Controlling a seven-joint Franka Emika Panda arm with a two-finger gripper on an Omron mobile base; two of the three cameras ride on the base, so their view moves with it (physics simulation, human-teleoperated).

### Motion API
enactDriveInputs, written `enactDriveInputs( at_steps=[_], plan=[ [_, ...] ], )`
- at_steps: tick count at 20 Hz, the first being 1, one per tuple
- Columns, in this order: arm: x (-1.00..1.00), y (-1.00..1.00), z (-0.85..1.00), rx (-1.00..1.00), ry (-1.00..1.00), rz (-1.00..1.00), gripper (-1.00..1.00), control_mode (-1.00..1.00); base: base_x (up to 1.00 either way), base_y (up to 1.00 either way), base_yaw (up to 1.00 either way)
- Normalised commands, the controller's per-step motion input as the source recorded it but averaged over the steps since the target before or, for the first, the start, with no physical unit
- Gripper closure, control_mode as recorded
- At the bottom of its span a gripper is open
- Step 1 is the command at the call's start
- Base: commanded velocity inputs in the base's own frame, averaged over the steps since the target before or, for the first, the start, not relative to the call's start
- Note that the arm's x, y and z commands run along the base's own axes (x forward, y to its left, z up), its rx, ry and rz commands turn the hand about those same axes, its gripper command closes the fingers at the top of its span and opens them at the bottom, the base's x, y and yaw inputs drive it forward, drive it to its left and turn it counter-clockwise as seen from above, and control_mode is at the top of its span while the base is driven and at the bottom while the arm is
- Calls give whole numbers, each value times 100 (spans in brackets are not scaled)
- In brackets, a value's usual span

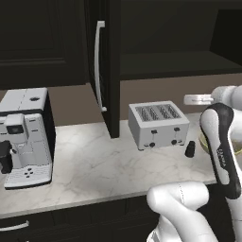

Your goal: Retrieve the bottle and the shaker from the cabinet and place them next to the mixing bowl on the counter. Then add garlic from the fridge to the mixing bowl.

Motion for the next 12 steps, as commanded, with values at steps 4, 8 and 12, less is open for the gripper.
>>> enactDriveInputs(
  at_steps=[4,8,12],
  plan=[
    [-44,45,91,0,-5,26,-100,-100,0,0,0],
    [-39,44,90,0,-7,26,-100,-100,0,0,0],
    [-18,48,62,0,-14,14,-100,-100,0,0,0]
  ],
)
